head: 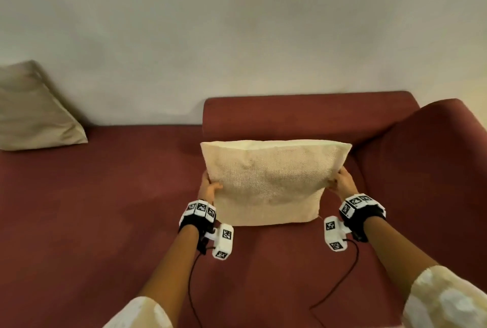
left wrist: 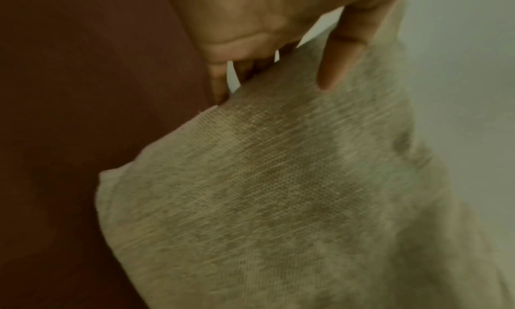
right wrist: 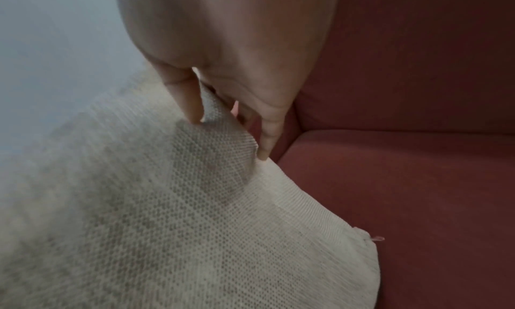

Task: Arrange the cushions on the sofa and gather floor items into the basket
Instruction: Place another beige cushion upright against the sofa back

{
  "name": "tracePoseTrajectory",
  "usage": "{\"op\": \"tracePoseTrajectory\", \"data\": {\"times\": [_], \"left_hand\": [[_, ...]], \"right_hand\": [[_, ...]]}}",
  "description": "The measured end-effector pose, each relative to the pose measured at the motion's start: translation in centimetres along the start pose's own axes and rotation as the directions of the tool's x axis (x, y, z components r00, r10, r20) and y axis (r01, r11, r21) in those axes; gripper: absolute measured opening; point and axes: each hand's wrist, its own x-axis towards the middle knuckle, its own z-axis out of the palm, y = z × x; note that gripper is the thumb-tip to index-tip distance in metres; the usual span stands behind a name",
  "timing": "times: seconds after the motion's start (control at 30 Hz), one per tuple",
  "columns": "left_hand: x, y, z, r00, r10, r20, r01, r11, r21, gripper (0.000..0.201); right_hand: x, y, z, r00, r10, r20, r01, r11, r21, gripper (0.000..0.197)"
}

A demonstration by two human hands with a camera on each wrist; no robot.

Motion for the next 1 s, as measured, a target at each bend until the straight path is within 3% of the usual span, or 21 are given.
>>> {"op": "tracePoseTrajectory", "data": {"times": [0.07,0.13,0.2,0.3,0.4,0.5,0.6,0.7,0.8,0.9,1.0], "left_hand": [[1.6,-0.8,-0.7,0.999,-0.035,0.024,0.03,0.985,0.171,0.058],[3.0,-1.0,-1.6,0.999,0.029,0.024,-0.036,0.938,0.345,0.043],[4.5,-0.5,-2.7,0.994,0.112,0.007,-0.103,0.886,0.453,0.037],[7.2,2.1,-5.7,0.971,0.216,-0.104,-0.143,0.87,0.471,0.019],[9.9,5.5,-9.7,0.932,0.301,-0.201,-0.177,0.864,0.471,0.018],[13.2,8.4,-13.4,0.913,0.344,-0.218,-0.203,0.849,0.488,0.018],[16.6,9.6,-15.2,0.907,0.372,-0.198,-0.222,0.821,0.526,0.019],[19.6,8.9,-15.5,0.931,0.311,-0.193,-0.184,0.852,0.489,0.023],[21.2,7.4,-15.4,0.968,0.194,-0.161,-0.123,0.92,0.372,0.032],[20.7,7.4,-15.2,0.972,0.166,-0.167,-0.149,0.982,0.112,0.045],[20.1,9.0,-14.6,0.949,0.239,-0.206,-0.266,0.957,-0.112,0.043]], "right_hand": [[0.5,0.6,1.6,0.999,0.03,-0.011,-0.03,0.999,-0.011,0.024],[0.5,0.6,3.2,0.998,0.006,-0.063,-0.005,1.0,0.016,0.017],[0.3,0.1,4.9,0.986,-0.059,-0.157,0.072,0.994,0.081,0.025],[0.1,-2.7,8.7,0.962,-0.156,-0.222,0.184,0.976,0.114,0.016],[1.1,-5.8,13.2,0.962,-0.23,-0.146,0.236,0.971,0.028,0.024],[2.6,-9.1,18.0,0.958,-0.272,-0.092,0.273,0.962,-0.006,0.017],[4.6,-11.4,21.6,0.945,-0.3,-0.132,0.295,0.954,-0.053,0.019],[6.9,-11.4,23.2,0.959,-0.239,-0.15,0.234,0.971,-0.049,0.013],[8.0,-10.3,23.7,0.977,-0.166,-0.136,0.17,0.985,0.022,0.019],[6.4,-10.6,23.3,0.96,-0.229,-0.159,0.246,0.964,0.097,0.016],[5.8,-11.2,23.1,0.937,-0.31,-0.161,0.333,0.932,0.144,0.017]]}}
